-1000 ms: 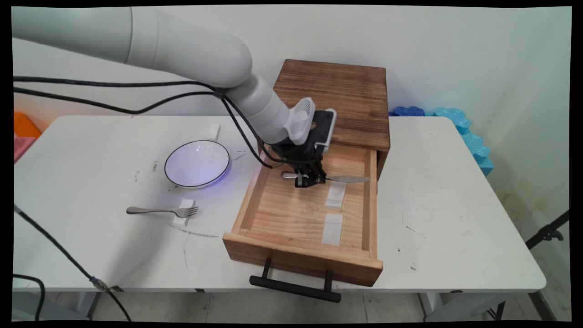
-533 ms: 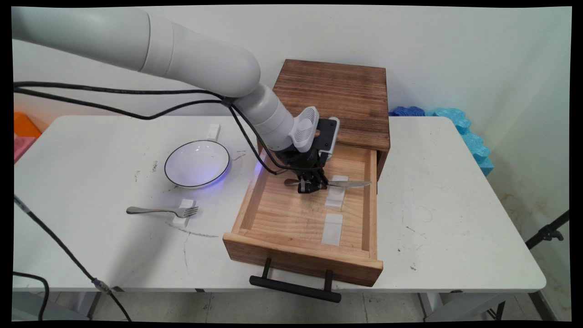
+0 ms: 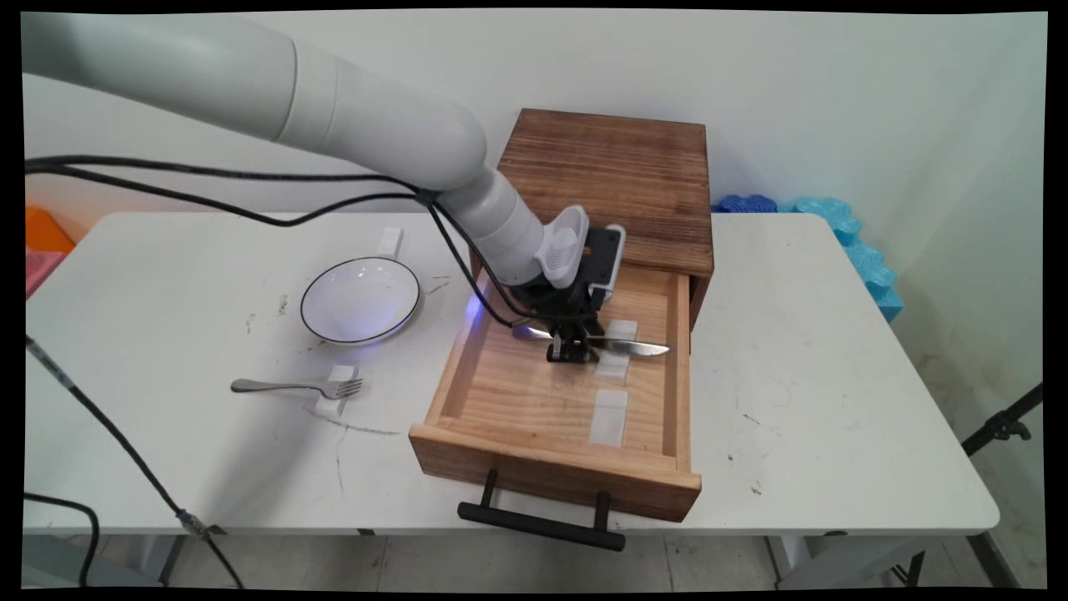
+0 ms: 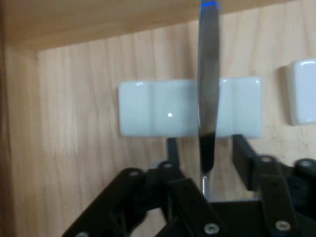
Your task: Place the picked object into the drawer
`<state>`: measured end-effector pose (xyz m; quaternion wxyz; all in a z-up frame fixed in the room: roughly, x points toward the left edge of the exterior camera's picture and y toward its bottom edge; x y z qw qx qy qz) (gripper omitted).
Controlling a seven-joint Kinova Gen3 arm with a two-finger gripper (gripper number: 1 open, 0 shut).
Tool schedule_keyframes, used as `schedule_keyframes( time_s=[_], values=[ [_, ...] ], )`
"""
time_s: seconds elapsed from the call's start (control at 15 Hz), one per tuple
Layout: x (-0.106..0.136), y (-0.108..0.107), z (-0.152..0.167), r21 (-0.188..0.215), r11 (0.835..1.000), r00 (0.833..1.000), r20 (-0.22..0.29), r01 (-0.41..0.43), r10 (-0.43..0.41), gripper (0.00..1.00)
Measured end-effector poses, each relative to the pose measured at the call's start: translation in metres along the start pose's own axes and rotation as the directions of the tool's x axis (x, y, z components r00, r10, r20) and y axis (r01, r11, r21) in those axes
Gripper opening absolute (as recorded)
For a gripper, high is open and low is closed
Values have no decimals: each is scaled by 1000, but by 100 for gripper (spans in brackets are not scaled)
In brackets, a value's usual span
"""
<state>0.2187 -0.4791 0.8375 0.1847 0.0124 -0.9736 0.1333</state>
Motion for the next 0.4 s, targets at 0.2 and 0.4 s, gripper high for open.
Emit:
schedule_keyframes(
  time_s=[0.2,0.4],
  values=[
    [0,1,1,2,1000,1000,-2,5,-5,100],
    [0,2,1,4,1000,1000,-5,8,-8,100]
  ],
)
